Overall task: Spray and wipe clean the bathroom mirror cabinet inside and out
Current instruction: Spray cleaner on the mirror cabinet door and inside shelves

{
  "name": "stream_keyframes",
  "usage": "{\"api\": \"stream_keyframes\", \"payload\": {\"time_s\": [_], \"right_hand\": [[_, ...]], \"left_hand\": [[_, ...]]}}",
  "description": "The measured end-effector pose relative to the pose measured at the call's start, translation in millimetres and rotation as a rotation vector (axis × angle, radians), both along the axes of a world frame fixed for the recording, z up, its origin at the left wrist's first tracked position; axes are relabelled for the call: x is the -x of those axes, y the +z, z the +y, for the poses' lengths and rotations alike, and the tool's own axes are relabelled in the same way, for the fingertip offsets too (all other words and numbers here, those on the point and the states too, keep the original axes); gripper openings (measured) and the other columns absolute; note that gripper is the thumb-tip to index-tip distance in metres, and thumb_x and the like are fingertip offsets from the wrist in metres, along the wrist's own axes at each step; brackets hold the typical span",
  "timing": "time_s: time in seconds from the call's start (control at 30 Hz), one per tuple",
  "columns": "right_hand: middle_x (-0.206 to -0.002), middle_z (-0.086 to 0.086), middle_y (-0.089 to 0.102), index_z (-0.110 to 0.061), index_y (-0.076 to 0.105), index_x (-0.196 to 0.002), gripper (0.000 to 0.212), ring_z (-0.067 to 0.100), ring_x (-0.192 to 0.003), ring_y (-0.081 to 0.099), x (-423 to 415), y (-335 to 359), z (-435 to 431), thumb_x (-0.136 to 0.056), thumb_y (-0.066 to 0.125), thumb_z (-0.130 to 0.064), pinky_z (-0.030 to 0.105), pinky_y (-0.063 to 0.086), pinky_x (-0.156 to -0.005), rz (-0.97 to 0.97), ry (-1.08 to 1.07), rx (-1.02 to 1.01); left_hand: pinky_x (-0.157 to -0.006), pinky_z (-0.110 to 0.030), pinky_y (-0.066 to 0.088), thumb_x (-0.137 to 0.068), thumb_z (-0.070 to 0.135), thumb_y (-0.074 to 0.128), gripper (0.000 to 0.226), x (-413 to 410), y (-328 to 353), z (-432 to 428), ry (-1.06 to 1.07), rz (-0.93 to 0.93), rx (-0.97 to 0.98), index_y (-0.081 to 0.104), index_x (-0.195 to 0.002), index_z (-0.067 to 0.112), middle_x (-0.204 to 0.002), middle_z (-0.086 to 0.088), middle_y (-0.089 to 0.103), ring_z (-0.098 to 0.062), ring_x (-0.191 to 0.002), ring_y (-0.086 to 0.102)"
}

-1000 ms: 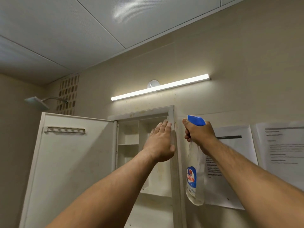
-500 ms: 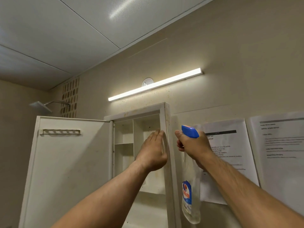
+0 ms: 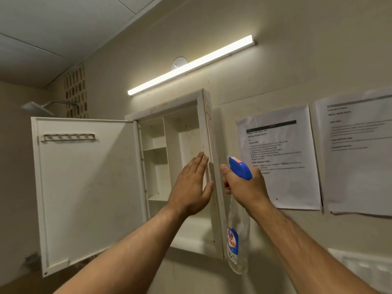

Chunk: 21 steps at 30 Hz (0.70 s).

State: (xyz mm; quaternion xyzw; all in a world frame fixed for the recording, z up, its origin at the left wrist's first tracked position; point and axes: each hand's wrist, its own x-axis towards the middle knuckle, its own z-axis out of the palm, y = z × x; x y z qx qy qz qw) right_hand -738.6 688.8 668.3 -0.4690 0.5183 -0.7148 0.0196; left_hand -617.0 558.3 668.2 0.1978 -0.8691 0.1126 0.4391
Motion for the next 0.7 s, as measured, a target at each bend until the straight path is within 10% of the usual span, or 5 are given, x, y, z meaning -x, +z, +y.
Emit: {"api": "stream_keyframes", "payload": {"time_s": [0.17,0.5,0.7], "right_hand": [[-0.064,0.005,0.066,-0.01,0.069,-0.081,0.031,0.016,-0.056,0.063,-3,-35,6,-0.096,0.069,-0.037,0.047,0.063,-0.065,-0.052,-0.015,-0.106],[-0.083,0.01,0.067,-0.02,0.063,-0.086,0.025,0.029,-0.075,0.066,-9,-90,7,-0.094,0.07,-0.043,0.051,0.063,-0.077,-0.122,-0.064,-0.159],[-0.066,0.011,0.064,-0.012,0.067,-0.08,0.035,0.02,-0.055,0.058,-14,-97,3,-0.097,0.066,-0.042,0.032,0.054,-0.055,-0.071,-0.103,-0.17]], "left_hand": [[-0.123,-0.031,0.018,-0.098,0.046,0.047,0.072,1,-44,10,-0.074,0.17,-0.209,0.014,-0.159,0.029,-0.167,0.01,0.015,-0.005,-0.152,0.013],[-0.125,-0.05,0.002,-0.095,0.064,0.039,0.091,-7,-84,-14,0.286,-0.404,-0.339,-0.003,-0.161,0.018,-0.169,-0.005,-0.01,-0.024,-0.155,-0.006],[-0.123,-0.047,-0.003,-0.092,0.068,0.034,0.094,-3,-93,-24,0.323,-0.46,-0.309,-0.003,-0.161,0.017,-0.169,-0.003,-0.009,-0.021,-0.155,-0.005]]}}
